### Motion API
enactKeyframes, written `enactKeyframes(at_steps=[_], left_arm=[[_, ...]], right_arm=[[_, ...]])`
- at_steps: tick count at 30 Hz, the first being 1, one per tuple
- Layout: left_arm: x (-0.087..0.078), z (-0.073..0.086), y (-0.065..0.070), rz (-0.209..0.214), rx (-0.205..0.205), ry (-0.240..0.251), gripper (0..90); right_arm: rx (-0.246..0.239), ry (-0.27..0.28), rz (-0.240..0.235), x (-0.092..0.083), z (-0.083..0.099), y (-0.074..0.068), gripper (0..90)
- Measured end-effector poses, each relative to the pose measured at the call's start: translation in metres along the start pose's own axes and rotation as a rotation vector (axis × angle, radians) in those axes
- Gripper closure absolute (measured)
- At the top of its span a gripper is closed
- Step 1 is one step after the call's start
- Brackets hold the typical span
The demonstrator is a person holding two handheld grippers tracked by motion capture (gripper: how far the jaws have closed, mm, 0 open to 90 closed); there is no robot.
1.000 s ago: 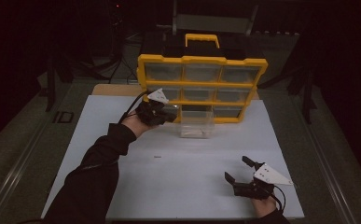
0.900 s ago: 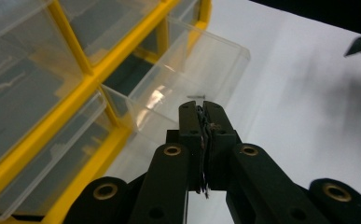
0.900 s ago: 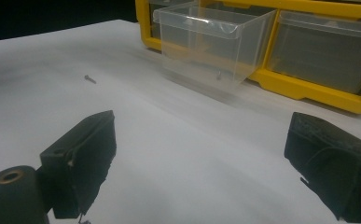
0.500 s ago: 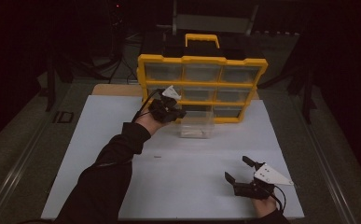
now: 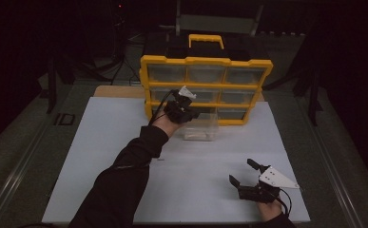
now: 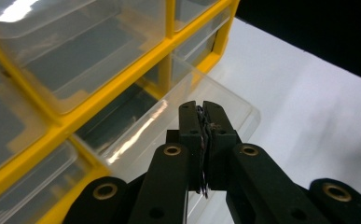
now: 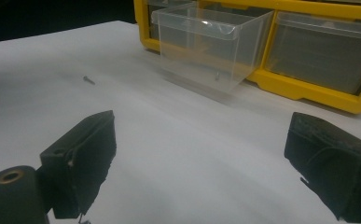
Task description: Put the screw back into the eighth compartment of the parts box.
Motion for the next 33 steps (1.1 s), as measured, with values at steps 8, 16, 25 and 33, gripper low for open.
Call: enactKeyframes(at_steps=[8, 16, 25, 33], left_arm=[[0.015, 0.001, 0.001, -0.062, -0.075, -0.053, 86.9], [0.029, 0.008, 0.001, -0.086, -0.186, -0.082, 86.9], [0.041, 0.014, 0.004, -0.097, -0.214, -0.111, 86.8], [0.053, 0.022, 0.003, -0.100, -0.245, -0.166, 86.8]], right_arm=[[0.001, 0.000, -0.001, 0.000, 0.000, 0.000, 9.1], [0.000, -0.002, -0.003, 0.000, 0.000, 0.000, 9.1], [0.000, -0.011, -0.005, 0.001, 0.001, -0.001, 9.1], [0.000, -0.012, -0.006, 0.001, 0.002, 0.000, 9.1]])
Point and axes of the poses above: each handheld gripper's, and its own axes: x roughly forward along the jaws, z roughly out of its underside, y roughly to its right, the point moved 9 cm from there along x, roughly forward along the jaws, and after that the axes turned 15 degrees about x, right-handed, at the moved point
